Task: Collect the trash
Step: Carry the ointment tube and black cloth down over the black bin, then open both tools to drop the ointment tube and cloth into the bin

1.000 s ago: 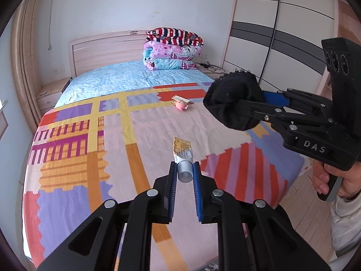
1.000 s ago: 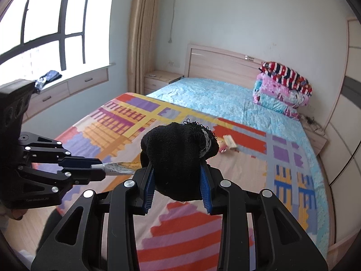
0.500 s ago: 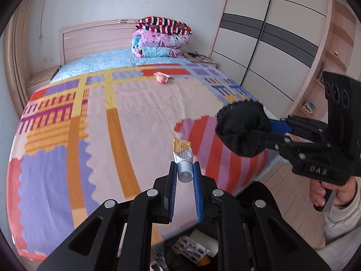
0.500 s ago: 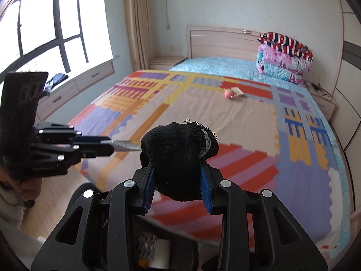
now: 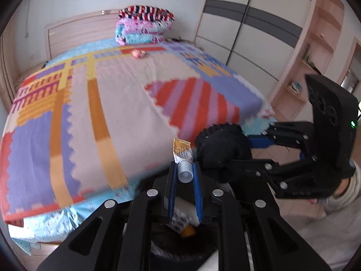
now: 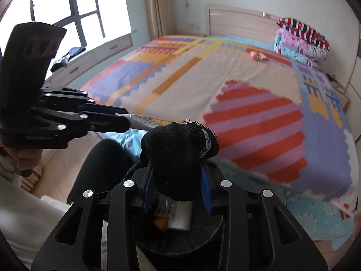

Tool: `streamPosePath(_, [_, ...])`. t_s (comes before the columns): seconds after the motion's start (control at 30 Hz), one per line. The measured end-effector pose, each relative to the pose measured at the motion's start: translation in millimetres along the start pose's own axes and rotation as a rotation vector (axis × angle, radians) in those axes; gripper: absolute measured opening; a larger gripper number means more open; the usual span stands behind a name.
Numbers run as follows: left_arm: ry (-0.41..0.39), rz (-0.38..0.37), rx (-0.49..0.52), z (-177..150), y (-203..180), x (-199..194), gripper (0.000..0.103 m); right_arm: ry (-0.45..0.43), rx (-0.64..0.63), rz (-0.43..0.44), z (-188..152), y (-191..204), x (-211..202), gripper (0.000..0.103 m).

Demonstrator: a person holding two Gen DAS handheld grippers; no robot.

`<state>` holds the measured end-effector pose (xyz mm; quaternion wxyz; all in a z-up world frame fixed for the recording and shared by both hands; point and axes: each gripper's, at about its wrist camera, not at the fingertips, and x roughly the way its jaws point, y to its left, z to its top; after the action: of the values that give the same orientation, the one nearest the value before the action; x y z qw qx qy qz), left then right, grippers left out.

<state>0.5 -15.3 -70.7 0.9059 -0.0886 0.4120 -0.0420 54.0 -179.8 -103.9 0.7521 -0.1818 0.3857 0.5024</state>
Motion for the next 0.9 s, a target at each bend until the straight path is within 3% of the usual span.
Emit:
streamPosePath(0.6, [0.269,-0.036,-0.024,-68.4,1.4,74.7,0.014,0.190,0.103,0.003,-66.5,-6.7,51.1,0.036])
streamPosePath(0.9, [0.341,-0.027,-0.079,-92.0,9.1,106.6,0.014,0.255,0.133,-0.003,-81.3,-13.2,85.3,0.036])
